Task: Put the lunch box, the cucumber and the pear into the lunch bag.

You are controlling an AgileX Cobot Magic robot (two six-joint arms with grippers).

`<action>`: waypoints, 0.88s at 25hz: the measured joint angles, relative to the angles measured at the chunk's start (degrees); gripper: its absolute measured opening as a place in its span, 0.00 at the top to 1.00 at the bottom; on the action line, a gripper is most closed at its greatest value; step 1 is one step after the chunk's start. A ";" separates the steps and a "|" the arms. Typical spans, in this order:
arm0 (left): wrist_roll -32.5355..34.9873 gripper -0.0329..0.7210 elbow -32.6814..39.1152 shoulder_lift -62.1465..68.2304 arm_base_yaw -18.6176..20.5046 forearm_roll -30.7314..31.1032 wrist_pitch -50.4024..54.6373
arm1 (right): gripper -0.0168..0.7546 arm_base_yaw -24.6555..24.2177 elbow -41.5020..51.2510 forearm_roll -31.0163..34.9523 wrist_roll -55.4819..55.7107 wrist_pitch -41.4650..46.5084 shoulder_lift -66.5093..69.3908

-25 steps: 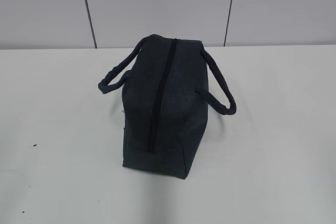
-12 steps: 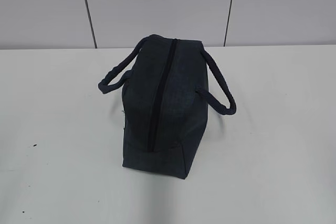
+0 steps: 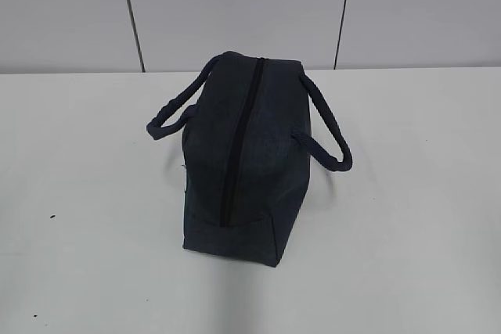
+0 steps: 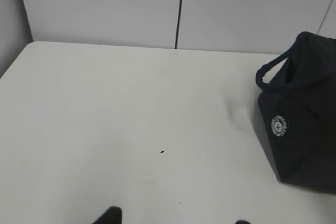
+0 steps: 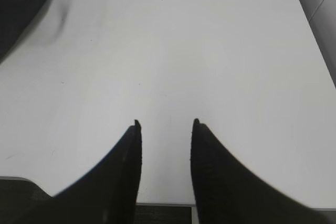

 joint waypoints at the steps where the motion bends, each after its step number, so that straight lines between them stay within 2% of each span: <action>1: 0.00 0.44 0.00 0.00 1.02 0.00 0.00 | 0.64 0.22 0.00 0.00 0.00 0.00 0.00; 10: -0.02 0.51 0.00 0.00 1.85 0.00 0.00 | 0.64 4.14 0.00 0.00 0.00 -0.11 0.00; 22: -0.02 0.54 0.00 0.00 1.85 0.00 0.00 | 0.64 4.27 0.00 0.00 0.10 -0.11 0.00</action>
